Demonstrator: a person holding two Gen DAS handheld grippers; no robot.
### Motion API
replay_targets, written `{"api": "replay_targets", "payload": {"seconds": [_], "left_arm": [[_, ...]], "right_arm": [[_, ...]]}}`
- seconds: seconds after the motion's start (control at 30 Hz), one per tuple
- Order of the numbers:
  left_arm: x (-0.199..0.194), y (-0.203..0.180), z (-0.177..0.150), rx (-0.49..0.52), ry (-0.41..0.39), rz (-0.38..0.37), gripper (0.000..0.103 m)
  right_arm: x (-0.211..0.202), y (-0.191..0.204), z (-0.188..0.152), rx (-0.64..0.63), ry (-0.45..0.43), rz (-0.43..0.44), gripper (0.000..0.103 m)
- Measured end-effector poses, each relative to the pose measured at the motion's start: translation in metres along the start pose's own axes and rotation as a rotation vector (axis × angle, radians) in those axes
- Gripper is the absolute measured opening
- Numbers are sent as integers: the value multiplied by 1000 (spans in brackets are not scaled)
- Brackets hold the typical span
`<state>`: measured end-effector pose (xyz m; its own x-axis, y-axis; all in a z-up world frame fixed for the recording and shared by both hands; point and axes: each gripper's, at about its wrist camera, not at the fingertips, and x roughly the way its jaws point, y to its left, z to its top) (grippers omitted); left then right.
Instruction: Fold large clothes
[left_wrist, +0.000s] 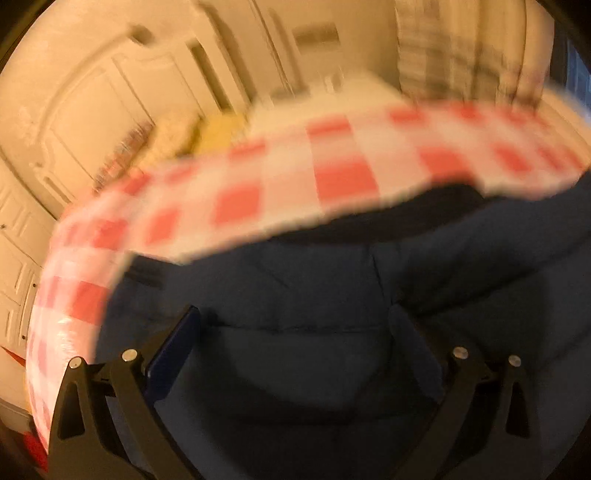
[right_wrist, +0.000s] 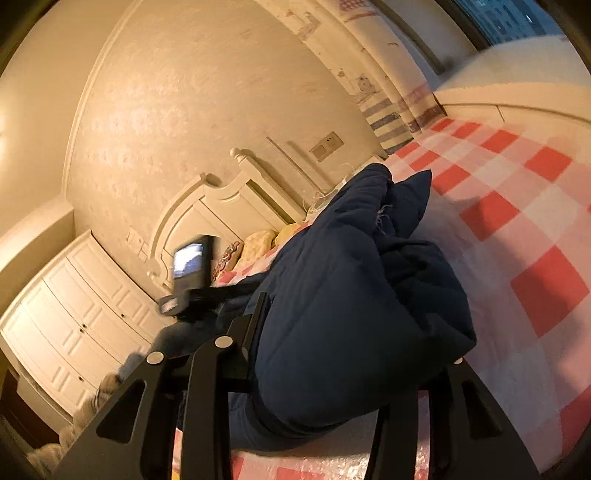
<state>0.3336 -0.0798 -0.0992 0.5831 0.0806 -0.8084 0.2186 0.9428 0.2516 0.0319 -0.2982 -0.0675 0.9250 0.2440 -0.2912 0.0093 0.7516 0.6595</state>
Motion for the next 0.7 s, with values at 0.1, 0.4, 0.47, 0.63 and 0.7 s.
{"api": "replay_targets", "payload": {"seconds": [0.1, 0.4, 0.47, 0.63, 0.7], "left_arm": [[-21, 13, -13, -24, -65, -28, 95], [-114, 40, -196, 95, -271, -184, 96], [-123, 76, -221, 25, -289, -273, 96], [-149, 195, -249, -215, -396, -192, 97], [-160, 245, -251, -312, -429, -122, 97]], "right_arm": [[-3, 10, 2, -47, 1, -5, 44], [4, 98, 5, -344, -28, 3, 44], [12, 132, 0, -458, -27, 0, 44], [61, 231, -33, -746, 19, 22, 44], [94, 273, -62, -872, 60, 23, 44]]}}
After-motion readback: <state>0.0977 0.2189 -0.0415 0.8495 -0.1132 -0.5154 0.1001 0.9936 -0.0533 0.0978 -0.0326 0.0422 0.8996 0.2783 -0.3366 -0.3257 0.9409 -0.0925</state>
